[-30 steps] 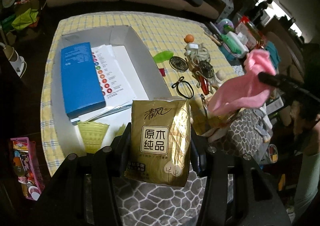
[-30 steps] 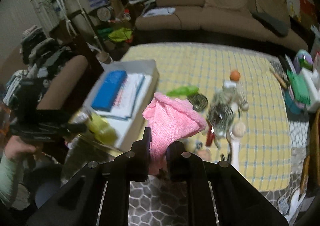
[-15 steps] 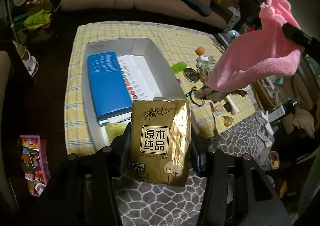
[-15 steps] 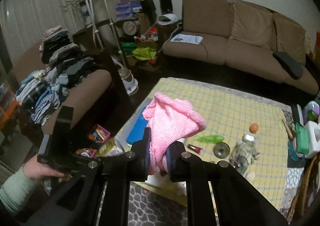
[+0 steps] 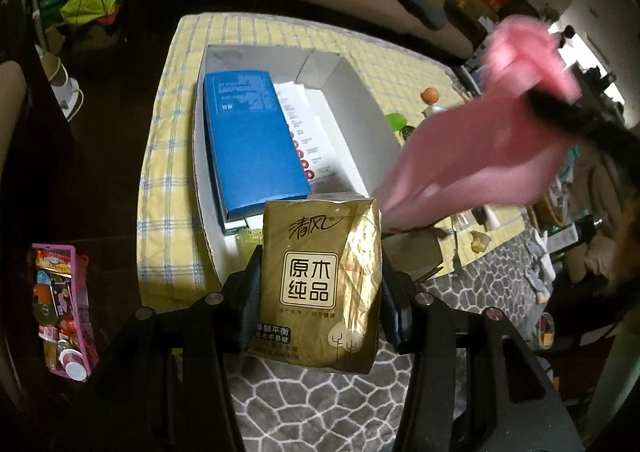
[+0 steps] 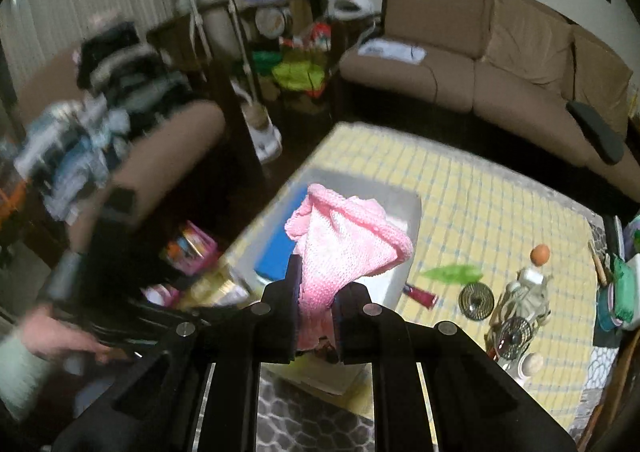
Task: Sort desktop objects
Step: 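Carry the pink towel with the right gripper while the left gripper carries the tissue pack toward the box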
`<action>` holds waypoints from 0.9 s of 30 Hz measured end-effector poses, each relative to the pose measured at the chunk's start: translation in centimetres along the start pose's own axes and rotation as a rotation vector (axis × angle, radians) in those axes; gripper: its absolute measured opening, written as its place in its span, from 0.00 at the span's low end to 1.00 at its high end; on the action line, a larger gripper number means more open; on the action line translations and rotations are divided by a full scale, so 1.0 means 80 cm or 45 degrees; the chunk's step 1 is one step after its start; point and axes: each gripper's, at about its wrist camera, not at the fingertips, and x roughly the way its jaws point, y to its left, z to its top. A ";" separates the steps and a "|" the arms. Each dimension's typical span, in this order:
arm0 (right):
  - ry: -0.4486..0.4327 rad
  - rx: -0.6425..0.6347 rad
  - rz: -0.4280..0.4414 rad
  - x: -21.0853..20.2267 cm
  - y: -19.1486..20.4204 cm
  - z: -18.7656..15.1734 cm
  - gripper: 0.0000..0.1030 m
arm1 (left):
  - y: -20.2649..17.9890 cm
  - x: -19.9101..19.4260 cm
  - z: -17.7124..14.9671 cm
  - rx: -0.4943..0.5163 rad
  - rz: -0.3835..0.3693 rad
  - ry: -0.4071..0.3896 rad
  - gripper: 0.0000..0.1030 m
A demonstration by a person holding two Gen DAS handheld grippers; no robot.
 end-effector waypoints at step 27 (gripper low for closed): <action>0.367 -0.055 0.011 0.119 0.007 -0.094 0.60 | -0.020 0.039 0.004 0.008 -0.040 0.055 0.45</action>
